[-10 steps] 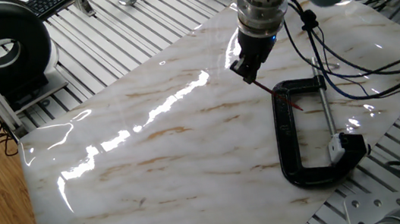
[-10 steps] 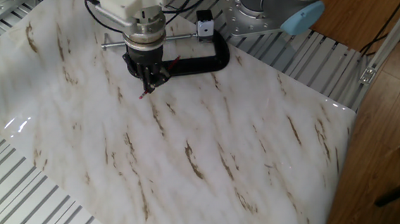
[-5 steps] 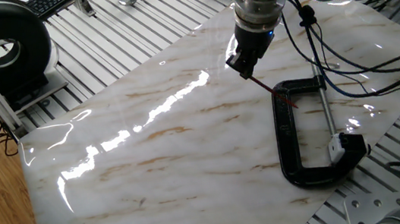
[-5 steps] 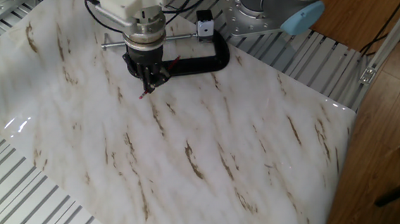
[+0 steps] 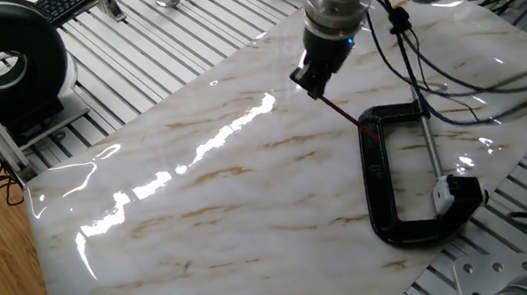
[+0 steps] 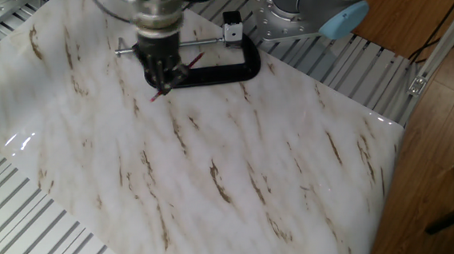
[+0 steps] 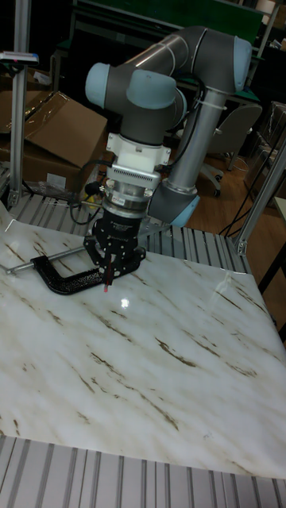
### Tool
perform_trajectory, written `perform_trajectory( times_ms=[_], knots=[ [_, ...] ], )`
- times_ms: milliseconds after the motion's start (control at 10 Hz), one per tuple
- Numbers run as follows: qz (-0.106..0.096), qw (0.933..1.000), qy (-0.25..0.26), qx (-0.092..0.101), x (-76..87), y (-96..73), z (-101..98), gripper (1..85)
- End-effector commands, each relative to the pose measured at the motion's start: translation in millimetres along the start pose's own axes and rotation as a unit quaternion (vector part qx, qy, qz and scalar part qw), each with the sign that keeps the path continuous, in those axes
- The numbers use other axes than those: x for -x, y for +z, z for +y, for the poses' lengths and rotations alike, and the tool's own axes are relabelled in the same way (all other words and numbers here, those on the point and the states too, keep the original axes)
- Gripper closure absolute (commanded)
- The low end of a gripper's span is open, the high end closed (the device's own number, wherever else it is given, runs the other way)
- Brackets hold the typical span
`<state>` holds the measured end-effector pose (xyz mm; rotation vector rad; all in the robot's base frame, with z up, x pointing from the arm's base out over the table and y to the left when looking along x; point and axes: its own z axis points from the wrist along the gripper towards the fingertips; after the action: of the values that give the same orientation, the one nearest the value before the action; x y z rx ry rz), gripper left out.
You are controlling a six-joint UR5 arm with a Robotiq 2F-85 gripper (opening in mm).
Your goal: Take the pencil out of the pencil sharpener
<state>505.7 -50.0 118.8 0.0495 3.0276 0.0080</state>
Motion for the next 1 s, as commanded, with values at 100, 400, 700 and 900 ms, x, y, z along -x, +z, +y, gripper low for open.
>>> perform_trajectory(
  times_ms=[100,400,700,900],
  knots=[
    [0.036,0.9986,0.034,0.017,46.6,25.5,3.3,84.7],
    [0.041,0.9965,0.068,0.025,51.1,51.2,13.4,84.7],
    [0.039,0.9968,0.067,0.016,49.5,69.7,12.3,84.7],
    [0.024,0.9985,0.049,0.000,55.5,82.7,9.5,84.7]
  ],
)
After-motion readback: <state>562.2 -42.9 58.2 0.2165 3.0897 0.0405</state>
